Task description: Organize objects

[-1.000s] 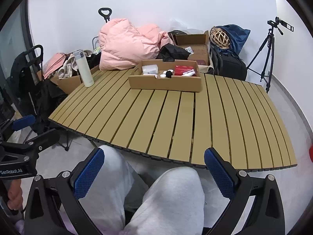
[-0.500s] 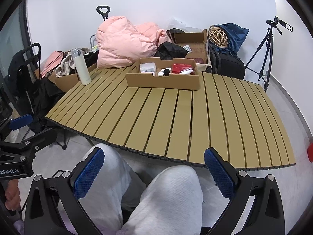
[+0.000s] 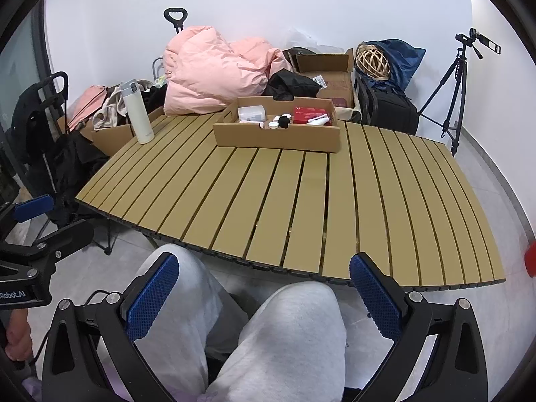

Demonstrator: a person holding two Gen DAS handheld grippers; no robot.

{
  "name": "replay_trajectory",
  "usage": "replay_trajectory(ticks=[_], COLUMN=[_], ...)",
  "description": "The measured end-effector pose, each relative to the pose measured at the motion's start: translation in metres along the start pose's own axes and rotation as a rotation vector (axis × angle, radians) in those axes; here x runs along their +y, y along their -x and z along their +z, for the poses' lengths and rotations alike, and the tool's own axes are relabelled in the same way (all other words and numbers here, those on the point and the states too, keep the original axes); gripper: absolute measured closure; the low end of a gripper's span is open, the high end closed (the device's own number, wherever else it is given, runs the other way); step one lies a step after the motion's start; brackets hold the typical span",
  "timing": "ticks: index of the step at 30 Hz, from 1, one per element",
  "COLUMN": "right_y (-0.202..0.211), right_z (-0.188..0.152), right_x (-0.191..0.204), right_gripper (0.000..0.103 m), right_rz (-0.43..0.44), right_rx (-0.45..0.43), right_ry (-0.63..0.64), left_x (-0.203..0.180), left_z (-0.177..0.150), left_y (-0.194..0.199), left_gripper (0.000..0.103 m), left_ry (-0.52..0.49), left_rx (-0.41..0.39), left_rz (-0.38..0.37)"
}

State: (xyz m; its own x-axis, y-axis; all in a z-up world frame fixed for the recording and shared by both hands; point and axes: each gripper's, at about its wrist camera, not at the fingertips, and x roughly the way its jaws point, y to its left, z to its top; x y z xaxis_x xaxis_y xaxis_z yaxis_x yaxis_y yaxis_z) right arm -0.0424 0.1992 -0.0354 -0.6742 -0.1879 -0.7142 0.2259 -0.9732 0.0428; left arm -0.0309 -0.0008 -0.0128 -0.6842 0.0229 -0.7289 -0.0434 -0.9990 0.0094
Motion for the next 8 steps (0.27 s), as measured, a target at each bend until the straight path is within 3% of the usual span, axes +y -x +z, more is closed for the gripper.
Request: replay_trajectory(ticks=[8], right_y=[-0.0068], right_z=[-0.0018], right_x=[0.0019], right_gripper=[0.000], right_rz=[0.010], right_rx=[0.016], right_ry=[0.002], left_x=[-0.0007], left_z=[-0.0039], left_y=[-0.0023], left_gripper=[0.000], left_ry=[0.001], left_rx=[-0.002], left_rz=[-0.029])
